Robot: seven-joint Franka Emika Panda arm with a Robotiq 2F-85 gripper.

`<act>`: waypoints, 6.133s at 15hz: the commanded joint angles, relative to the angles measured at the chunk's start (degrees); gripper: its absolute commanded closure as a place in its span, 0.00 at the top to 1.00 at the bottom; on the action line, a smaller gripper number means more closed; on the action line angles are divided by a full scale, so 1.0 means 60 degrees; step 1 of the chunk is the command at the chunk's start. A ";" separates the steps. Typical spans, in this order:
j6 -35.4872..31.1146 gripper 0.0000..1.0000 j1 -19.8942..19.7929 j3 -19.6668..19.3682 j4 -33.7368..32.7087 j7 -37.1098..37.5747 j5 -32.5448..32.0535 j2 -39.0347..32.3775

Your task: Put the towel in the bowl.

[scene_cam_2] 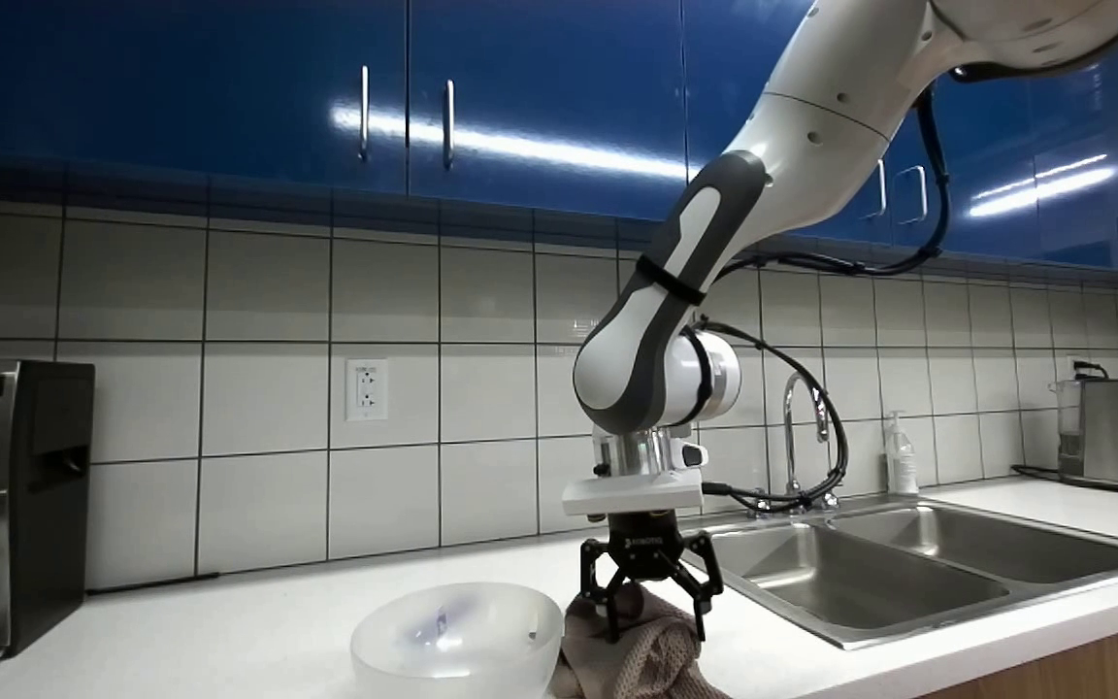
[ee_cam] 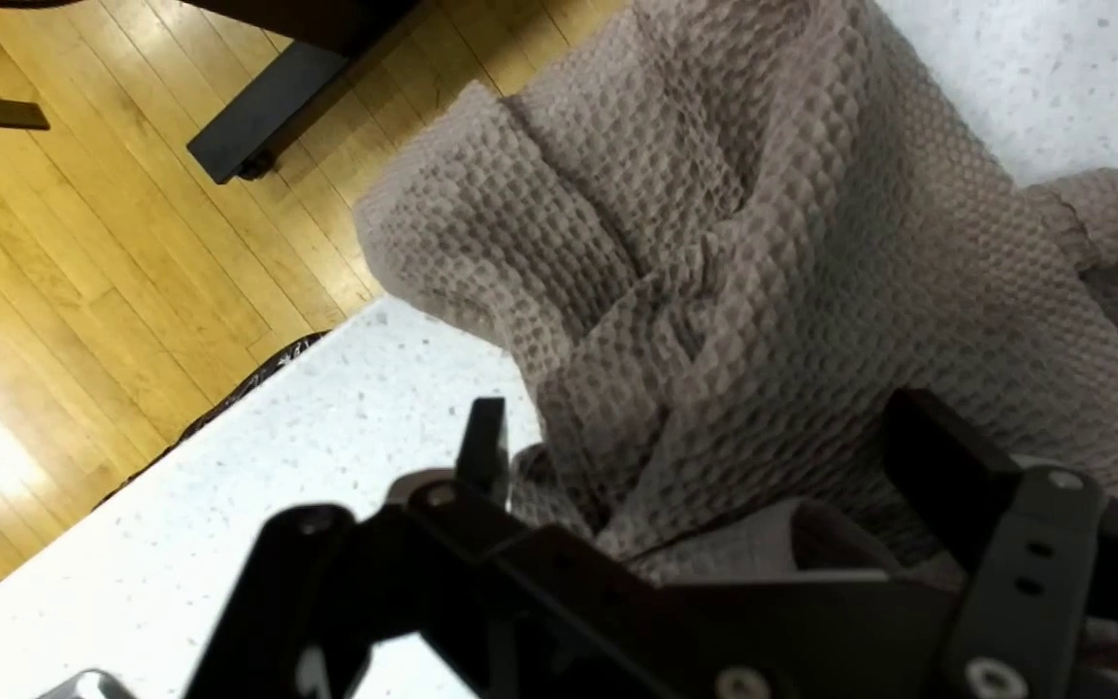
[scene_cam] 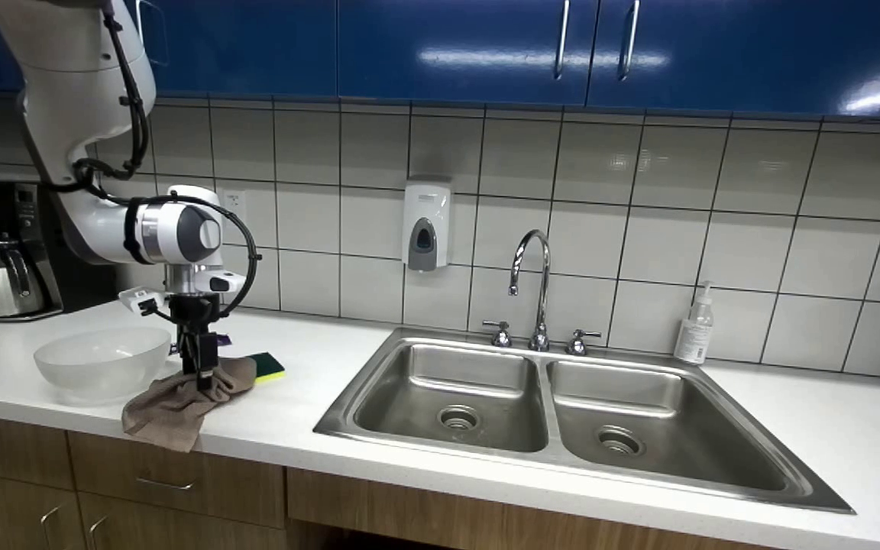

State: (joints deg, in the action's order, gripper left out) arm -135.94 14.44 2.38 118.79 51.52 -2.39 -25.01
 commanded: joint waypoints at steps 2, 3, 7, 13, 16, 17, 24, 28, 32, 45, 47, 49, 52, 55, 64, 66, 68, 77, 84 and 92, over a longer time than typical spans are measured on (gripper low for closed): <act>-0.0408 1.00 -0.0020 0.0030 0.0256 -0.0142 0.0241 0.0191; -0.0469 1.00 -0.0020 0.0027 0.0266 -0.0153 0.0240 0.0186; -0.0654 0.82 -0.0010 -0.0008 0.0335 -0.0182 0.0175 0.0172; -0.0841 0.33 -0.0023 -0.0012 0.0487 -0.0295 0.0167 0.0303; -0.0883 0.09 -0.0050 0.0024 0.0568 -0.0408 0.0215 0.0405; -0.0890 0.02 -0.0066 0.0038 0.0614 -0.0451 0.0243 0.0451; -0.0566 0.02 -0.0103 0.0017 0.1729 -0.0477 0.0136 0.1896; -0.0538 0.02 -0.0188 0.0017 0.2099 -0.0357 -0.0068 0.2822; -0.0572 0.02 -0.0382 0.0088 0.2135 -0.0334 -0.0133 0.3537; -0.0543 0.02 -0.0663 0.0551 0.1924 -0.0438 0.0021 0.5192; -0.0574 0.02 -0.0654 0.0678 0.1950 -0.0511 0.0114 0.5359; -0.0592 0.02 -0.0628 0.0798 0.1961 -0.0608 0.0224 0.5490; -0.0680 0.02 -0.0550 0.1006 0.1966 -0.0799 0.0402 0.5507; -0.0685 0.02 -0.0469 0.1264 0.1849 -0.0918 0.0525 0.5402; -0.0657 0.02 -0.0117 0.1986 0.1482 -0.1251 0.1151 0.5175; -0.0673 0.02 -0.0021 0.2130 0.1433 -0.1279 0.1228 0.5054; -0.0718 0.02 0.0081 0.2264 0.1368 -0.1296 0.1200 0.4919; -0.0852 0.02 0.0425 0.2531 0.0716 -0.1254 0.1086 0.3982; -0.1132 0.02 0.0700 0.2452 -0.0155 -0.1124 0.0936 0.2633; -0.1430 0.02 0.1088 0.2083 -0.1101 -0.1039 0.0845 0.1151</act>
State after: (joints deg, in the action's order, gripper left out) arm -144.25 19.49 16.34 115.67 45.54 3.21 -14.95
